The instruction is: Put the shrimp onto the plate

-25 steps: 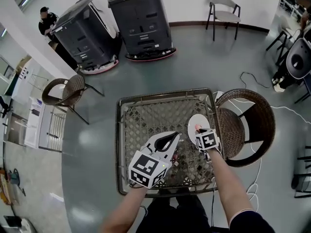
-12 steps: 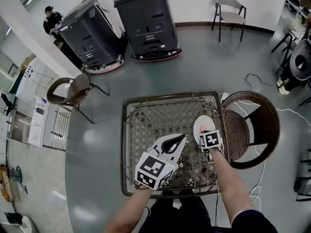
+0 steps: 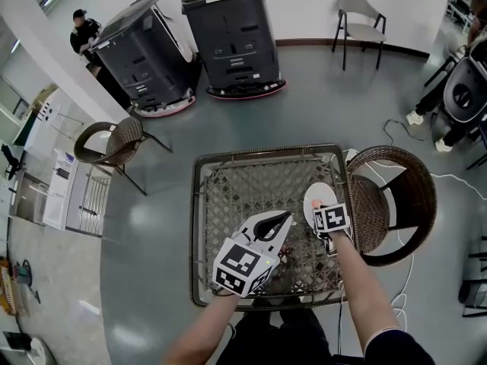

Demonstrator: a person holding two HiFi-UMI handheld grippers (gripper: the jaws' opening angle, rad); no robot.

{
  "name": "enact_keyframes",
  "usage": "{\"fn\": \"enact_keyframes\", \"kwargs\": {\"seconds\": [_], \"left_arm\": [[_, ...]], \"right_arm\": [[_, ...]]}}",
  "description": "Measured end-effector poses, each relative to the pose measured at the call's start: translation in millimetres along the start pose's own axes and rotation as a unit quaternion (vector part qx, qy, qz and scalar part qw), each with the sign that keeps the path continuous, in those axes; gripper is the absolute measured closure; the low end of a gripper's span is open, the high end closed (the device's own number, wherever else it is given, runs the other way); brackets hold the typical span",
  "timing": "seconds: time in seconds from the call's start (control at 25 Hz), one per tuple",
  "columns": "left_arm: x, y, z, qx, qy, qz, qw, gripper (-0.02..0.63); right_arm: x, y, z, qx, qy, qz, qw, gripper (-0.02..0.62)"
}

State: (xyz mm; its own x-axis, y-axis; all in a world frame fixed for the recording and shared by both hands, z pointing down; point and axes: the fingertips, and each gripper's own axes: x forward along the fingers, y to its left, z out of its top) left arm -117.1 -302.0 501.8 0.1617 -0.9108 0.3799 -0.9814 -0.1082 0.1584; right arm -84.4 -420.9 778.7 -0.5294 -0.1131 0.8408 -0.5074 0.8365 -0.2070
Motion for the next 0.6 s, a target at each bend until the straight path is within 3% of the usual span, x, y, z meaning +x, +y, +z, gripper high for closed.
{"fn": "enact_keyframes", "kwargs": {"seconds": [0.28,0.4,0.6], "left_arm": [[-8.6,-6.9,8.3,0.006,-0.015,-0.006,0.9998,0.598],[-13.5,-12.0,12.8,0.011,-0.018,-0.012,0.9997,0.598],[-20.8,-17.2,19.3,0.008,-0.029,-0.018,0.9994,0.598]], "right_arm": [[-69.6,23.7,35.7,0.000,-0.109,0.030,0.994,0.520],[-111.8,47.9,51.8,-0.016,-0.172,0.058,0.983,0.522],[-169.4,81.1,70.0,-0.056,-0.239,0.079,0.966,0.589]]}}
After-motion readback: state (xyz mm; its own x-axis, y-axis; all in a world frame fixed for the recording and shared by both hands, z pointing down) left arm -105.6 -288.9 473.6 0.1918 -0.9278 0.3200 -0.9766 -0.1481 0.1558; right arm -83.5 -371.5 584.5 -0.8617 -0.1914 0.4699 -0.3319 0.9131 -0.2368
